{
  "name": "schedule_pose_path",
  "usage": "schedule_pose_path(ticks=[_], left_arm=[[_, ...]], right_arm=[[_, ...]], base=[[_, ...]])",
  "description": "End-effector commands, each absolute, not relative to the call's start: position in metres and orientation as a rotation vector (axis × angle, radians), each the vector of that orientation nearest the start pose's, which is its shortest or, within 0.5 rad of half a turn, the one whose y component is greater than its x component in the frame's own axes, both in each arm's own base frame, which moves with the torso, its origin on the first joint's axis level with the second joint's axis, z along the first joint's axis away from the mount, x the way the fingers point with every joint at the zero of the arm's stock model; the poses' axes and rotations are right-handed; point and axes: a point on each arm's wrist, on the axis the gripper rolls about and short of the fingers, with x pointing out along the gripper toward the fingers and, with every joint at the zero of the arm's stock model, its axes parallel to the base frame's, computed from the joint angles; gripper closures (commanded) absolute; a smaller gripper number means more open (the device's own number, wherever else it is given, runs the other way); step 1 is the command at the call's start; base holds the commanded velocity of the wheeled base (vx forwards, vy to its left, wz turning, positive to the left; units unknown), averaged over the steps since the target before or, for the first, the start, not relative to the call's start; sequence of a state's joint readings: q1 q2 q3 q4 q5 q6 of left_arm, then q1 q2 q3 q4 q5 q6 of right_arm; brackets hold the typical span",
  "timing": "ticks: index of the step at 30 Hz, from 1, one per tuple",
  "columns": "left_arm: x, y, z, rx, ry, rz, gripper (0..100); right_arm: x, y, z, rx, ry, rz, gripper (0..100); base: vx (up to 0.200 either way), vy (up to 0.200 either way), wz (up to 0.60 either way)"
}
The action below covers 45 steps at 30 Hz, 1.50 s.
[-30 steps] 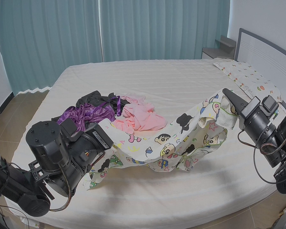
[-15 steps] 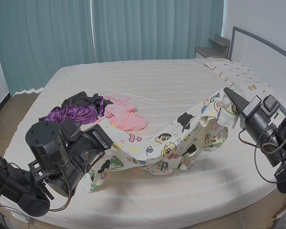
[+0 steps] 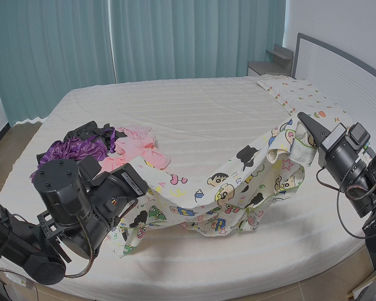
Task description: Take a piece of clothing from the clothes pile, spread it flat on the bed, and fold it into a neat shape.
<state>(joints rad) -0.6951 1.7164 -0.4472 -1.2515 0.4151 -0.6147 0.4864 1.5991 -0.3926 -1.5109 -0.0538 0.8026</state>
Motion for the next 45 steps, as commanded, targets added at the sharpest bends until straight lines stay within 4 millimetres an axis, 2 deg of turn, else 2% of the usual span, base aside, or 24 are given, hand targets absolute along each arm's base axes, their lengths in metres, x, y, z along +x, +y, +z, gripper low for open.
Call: schedule_pose_path(ticks=[1, 20, 30, 31, 33, 34, 36, 45], left_arm=[[0.212, -0.165, 0.151, -0.602, 0.100, -0.266, 100], [0.212, -0.165, 0.153, -0.606, 0.092, -0.262, 100], [0.211, -0.163, 0.158, -0.618, 0.069, -0.253, 100], [0.206, -0.159, 0.168, -0.635, 0.036, -0.250, 100], [0.204, -0.157, 0.172, -0.644, 0.022, -0.252, 100], [0.198, -0.152, 0.180, -0.661, -0.006, -0.257, 100], [0.195, -0.149, 0.185, -0.668, -0.019, -0.261, 100], [0.168, -0.126, 0.203, -0.612, -0.101, -0.272, 100]], right_arm=[[0.212, 0.110, 0.195, 0.866, -0.111, 0.527, 100], [0.213, 0.105, 0.198, 0.865, -0.132, 0.511, 100], [0.212, 0.101, 0.199, 0.859, -0.144, 0.503, 100], [0.211, 0.100, 0.201, 0.859, -0.151, 0.502, 100], [0.210, 0.099, 0.201, 0.860, -0.154, 0.502, 100], [0.208, 0.097, 0.205, 0.861, -0.166, 0.507, 100], [0.206, 0.096, 0.209, 0.859, -0.179, 0.514, 100], [0.167, 0.091, 0.226, 0.762, -0.257, 0.635, 100]], base=[[0.000, -0.200, 0.00], [0.000, -0.200, 0.00], [-0.020, 0.000, 0.00], [-0.200, 0.000, 0.00], [-0.200, 0.000, 0.00], [-0.200, 0.000, 0.00], [-0.200, 0.000, 0.00], [-0.200, 0.000, 0.00]])
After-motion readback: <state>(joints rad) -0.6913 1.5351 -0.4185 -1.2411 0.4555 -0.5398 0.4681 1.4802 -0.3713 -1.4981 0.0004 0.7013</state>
